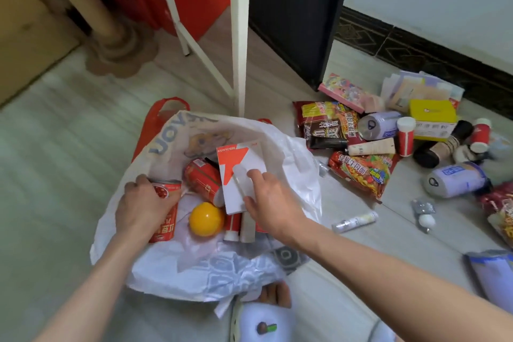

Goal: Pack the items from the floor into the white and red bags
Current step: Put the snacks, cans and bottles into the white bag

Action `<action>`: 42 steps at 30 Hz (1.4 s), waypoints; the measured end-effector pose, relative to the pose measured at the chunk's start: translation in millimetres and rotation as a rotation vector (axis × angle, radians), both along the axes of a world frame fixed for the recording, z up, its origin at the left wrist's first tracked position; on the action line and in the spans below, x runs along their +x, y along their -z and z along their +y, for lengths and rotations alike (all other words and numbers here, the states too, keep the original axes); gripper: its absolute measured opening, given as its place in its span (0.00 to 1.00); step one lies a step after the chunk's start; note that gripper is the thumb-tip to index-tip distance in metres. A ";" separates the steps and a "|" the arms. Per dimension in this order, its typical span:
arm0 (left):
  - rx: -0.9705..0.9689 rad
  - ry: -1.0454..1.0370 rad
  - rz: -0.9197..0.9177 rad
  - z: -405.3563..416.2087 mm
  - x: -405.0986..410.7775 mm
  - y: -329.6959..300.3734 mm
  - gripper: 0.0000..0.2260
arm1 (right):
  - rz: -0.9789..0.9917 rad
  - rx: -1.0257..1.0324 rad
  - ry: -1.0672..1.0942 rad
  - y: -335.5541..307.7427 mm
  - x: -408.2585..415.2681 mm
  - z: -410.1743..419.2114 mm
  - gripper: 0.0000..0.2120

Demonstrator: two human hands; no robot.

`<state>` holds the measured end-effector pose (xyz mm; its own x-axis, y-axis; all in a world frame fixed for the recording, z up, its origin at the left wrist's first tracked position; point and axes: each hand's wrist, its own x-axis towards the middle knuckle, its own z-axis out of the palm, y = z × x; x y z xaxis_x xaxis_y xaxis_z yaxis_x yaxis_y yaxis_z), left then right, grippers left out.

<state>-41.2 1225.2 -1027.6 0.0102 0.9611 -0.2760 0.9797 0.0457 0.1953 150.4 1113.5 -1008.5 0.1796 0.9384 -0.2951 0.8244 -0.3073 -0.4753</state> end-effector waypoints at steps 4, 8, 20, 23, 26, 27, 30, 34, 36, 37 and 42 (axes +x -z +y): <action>-0.058 -0.007 -0.005 0.0 -1.1 15.1 0.33 | 0.022 0.031 0.003 3.0 -7.6 14.0 0.17; -0.051 -0.022 -0.068 1.8 14.5 22.4 0.33 | 0.068 0.047 0.027 5.8 -15.6 20.6 0.19; -0.056 0.250 -0.461 -17.3 0.2 22.8 0.18 | 0.159 0.043 -0.068 -1.5 -28.9 29.3 0.20; -0.139 0.334 -0.497 -29.8 5.9 17.7 0.24 | 0.106 0.077 -0.131 -1.2 -27.7 21.1 0.20; -0.110 0.498 -0.418 -43.9 11.7 9.5 0.28 | 0.057 0.155 -0.221 -6.5 -12.8 4.1 0.20; -0.061 0.554 -0.402 -47.1 15.3 6.1 0.29 | 0.026 0.198 -0.237 -9.0 -3.7 -2.9 0.18; 0.083 0.702 -0.382 -56.7 36.8 -5.1 0.30 | -0.094 0.268 -0.213 -19.1 34.1 -26.6 0.17; 0.129 0.849 -0.431 -68.7 83.8 -17.0 0.26 | -0.207 0.296 -0.049 -20.1 88.8 -64.3 0.17; 0.186 0.957 -0.472 -74.7 114.9 -17.5 0.23 | -0.207 0.239 0.051 -7.4 112.8 -84.6 0.18; 0.210 1.008 -0.485 -77.6 133.2 -17.0 0.23 | -0.213 0.197 0.082 2.1 123.7 -95.0 0.18; 0.087 1.192 -0.277 -74.9 236.7 10.9 0.24 | -0.129 -0.138 0.106 57.3 158.5 -128.1 0.19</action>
